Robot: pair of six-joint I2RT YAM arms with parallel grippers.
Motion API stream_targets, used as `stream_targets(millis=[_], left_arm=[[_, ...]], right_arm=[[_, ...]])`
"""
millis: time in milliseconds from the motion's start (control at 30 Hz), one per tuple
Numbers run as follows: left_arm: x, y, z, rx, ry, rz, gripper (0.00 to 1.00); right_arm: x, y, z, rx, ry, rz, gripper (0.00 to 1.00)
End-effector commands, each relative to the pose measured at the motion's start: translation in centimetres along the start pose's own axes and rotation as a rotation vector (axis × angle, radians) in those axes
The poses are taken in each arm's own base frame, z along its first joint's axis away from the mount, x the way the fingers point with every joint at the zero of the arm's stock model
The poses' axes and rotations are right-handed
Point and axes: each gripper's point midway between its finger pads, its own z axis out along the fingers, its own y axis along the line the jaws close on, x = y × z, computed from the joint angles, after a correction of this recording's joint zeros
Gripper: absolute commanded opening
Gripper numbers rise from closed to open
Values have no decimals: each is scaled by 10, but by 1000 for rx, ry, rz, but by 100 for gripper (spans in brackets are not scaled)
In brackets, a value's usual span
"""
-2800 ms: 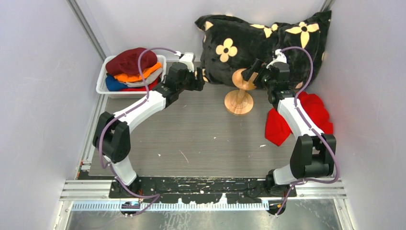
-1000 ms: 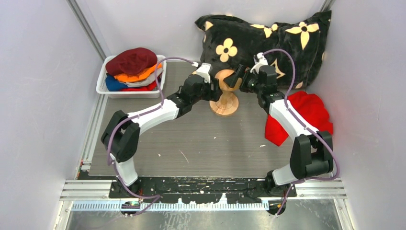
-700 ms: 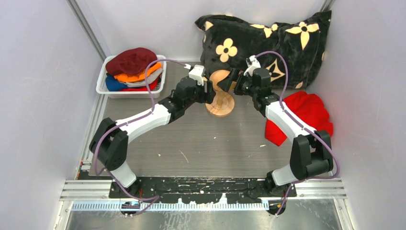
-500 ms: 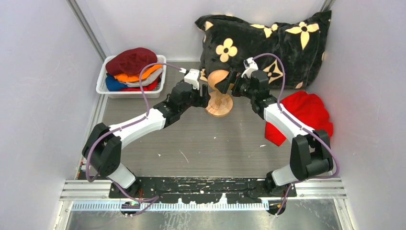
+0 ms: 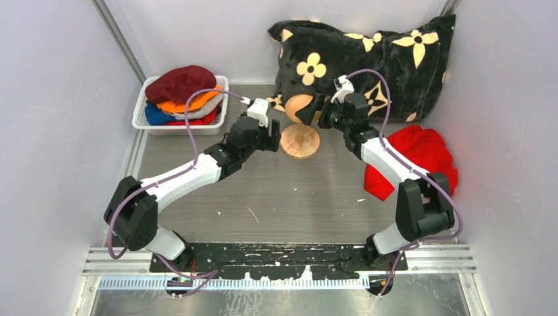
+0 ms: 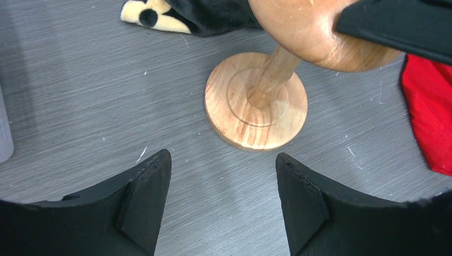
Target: Stack the hats
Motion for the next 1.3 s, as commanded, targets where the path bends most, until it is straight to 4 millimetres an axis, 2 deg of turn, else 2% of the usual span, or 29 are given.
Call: stream_targets(millis=[0, 233, 500, 900, 1167, 1200, 1267], left_arm=[[-24, 4, -12, -25, -63, 17, 72], [-26, 10, -18, -46, -68, 23, 72], [-19, 21, -20, -78, -63, 26, 72], [-12, 35, -29, -112, -67, 15, 72], [-7, 47, -48, -143, -76, 11, 72], [-13, 48, -56, -143, -96, 5, 72], [-14, 51, -63, -153, -99, 4, 72]], right_arm=[[-47, 21, 7, -66, -101, -76, 100], [-52, 16, 21, -62, -99, -89, 100], [-43, 31, 19, -140, -82, -72, 100], [-14, 77, 12, -218, -37, -90, 100], [10, 106, -3, -251, -13, -104, 100], [13, 108, -5, -253, -10, -105, 100], [18, 113, -8, -258, -4, -108, 100]])
